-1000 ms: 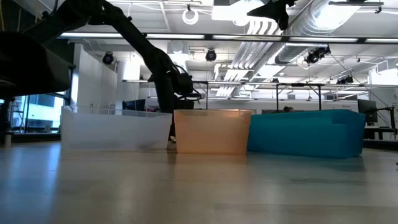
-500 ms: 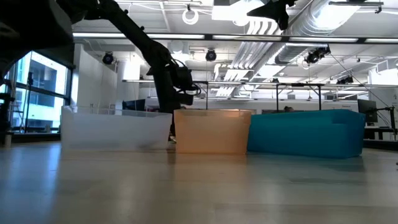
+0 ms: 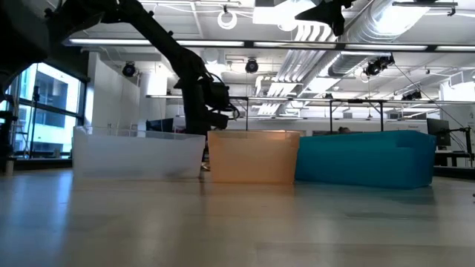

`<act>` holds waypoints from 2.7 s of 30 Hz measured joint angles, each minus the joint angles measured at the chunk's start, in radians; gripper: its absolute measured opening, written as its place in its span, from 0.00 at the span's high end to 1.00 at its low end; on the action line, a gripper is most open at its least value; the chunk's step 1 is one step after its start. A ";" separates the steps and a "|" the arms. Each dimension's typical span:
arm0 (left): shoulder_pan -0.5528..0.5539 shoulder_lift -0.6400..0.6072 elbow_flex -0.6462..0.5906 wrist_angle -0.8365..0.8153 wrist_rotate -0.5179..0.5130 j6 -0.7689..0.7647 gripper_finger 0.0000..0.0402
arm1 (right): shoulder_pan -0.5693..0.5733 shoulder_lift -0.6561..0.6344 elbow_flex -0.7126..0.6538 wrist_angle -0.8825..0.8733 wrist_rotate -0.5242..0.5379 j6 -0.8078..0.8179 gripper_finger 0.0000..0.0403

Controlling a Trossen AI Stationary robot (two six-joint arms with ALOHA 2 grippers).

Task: Sort silverware by color (type)
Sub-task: Put the purple spoon into the white bin

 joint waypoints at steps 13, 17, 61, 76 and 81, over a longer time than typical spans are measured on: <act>-0.002 -0.006 -0.012 -0.118 0.019 -0.044 1.00 | 0.000 0.000 0.000 0.000 0.000 -0.004 0.45; -0.013 -0.037 -0.063 -0.106 0.025 -0.048 1.00 | 0.000 0.000 0.000 0.000 0.000 -0.003 0.45; -0.024 -0.252 -0.366 0.117 -0.036 -0.072 1.00 | 0.000 0.000 0.000 0.000 0.002 -0.014 0.45; -0.037 -0.268 -0.365 0.140 -0.006 -0.092 0.70 | 0.000 0.000 0.000 0.000 0.002 -0.016 0.45; -0.042 -0.268 -0.354 0.181 -0.004 -0.125 0.53 | 0.000 0.000 0.000 0.000 0.001 -0.015 0.45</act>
